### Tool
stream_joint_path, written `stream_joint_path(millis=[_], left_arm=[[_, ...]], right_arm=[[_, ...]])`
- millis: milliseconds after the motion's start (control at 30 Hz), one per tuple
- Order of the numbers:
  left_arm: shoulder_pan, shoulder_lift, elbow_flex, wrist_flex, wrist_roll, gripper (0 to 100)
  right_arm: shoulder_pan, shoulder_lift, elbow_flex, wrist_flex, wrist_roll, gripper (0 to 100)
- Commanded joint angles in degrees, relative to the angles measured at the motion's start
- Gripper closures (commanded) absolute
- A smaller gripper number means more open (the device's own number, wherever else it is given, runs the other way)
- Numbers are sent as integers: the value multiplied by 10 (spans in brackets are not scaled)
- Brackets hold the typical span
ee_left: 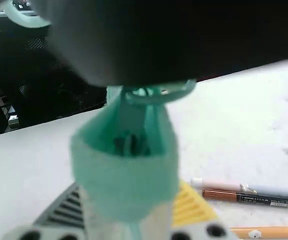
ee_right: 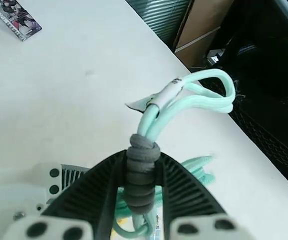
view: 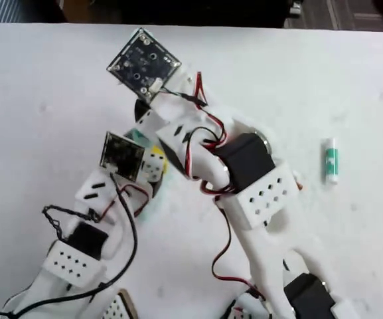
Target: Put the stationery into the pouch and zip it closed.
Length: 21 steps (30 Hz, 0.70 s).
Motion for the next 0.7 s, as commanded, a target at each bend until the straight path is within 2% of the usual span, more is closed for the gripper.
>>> stream_joint_path(millis=[0,200,433,667], left_arm=[[-7,26,-3,2,-3,979],[-9,-22,29,6,0,979],[36,-61,-49,215,26,957],[32,-64,-55,238,26,925]], right_arm=[[19,-10,1,-8,-5,982],[39,-10,2,-8,-5,982],[37,-9,7,-7,-5,982],[37,-10,60,-18,-5,982]])
